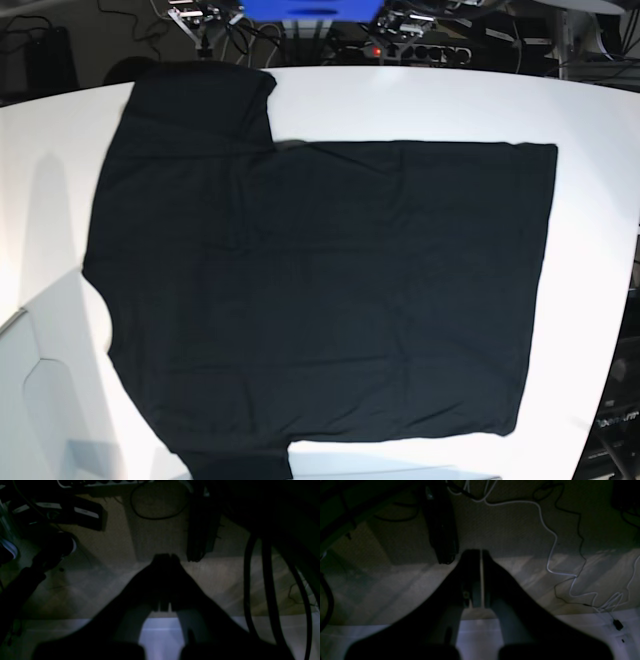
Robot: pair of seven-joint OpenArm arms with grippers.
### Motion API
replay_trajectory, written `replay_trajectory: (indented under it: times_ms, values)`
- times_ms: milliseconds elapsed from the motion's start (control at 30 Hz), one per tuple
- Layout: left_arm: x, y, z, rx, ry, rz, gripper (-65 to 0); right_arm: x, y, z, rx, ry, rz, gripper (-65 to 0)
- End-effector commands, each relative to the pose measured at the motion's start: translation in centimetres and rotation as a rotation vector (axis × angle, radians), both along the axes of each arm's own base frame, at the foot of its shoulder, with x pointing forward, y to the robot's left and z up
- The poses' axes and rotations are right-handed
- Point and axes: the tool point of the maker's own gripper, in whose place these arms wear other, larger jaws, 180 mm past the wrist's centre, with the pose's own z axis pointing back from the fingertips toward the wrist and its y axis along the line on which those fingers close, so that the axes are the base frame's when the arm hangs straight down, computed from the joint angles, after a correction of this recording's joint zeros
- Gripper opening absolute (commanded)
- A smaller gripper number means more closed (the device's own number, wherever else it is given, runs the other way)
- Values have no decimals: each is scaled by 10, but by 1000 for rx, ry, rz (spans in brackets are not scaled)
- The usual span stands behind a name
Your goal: Fold the T-shirt properly
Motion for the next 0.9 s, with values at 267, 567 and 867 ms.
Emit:
replay_trajectory:
  times_ms: [267, 567, 867]
  values:
    - [-10, 2, 0, 5, 15, 1, -650, -11, -7, 1, 5, 17, 3, -650]
    - [-9, 2, 0, 3, 14, 3, -650, -13, -6, 1, 8, 20, 3, -650]
    - [-10, 2, 0, 3, 15, 3, -650, -19, -7, 2, 7, 21, 3, -650]
